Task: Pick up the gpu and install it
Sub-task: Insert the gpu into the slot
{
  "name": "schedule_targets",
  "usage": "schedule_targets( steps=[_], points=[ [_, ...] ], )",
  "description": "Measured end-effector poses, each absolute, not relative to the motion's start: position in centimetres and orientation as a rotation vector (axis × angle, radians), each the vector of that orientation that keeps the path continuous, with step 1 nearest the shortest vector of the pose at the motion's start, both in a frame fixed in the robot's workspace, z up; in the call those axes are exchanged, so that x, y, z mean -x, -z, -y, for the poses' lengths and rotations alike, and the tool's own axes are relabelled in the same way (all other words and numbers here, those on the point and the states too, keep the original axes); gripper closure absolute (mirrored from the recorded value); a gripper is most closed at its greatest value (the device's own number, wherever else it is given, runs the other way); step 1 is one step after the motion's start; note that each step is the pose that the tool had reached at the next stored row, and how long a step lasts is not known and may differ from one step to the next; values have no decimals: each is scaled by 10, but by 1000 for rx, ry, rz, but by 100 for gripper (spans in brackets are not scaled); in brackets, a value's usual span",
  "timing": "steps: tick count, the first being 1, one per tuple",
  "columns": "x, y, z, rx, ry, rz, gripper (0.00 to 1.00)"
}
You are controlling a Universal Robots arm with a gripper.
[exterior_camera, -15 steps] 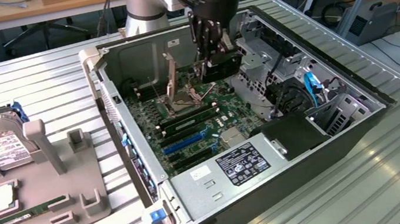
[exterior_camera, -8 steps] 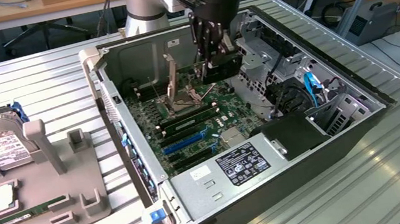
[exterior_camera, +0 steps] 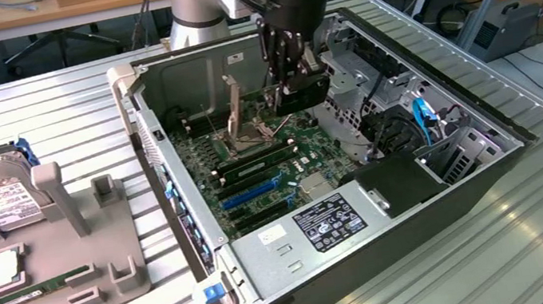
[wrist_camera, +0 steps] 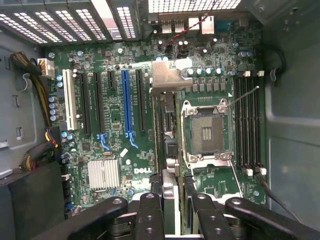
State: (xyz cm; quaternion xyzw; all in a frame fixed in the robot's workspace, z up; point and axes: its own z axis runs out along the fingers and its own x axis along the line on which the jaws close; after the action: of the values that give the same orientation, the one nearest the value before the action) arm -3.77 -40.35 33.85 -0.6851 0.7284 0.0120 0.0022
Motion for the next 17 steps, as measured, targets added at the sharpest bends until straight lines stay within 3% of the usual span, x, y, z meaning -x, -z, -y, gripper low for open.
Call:
schedule_targets(
  steps=[17],
  points=[
    [39, -338, 409, 2150, -37, -2285, 73]
  ],
)
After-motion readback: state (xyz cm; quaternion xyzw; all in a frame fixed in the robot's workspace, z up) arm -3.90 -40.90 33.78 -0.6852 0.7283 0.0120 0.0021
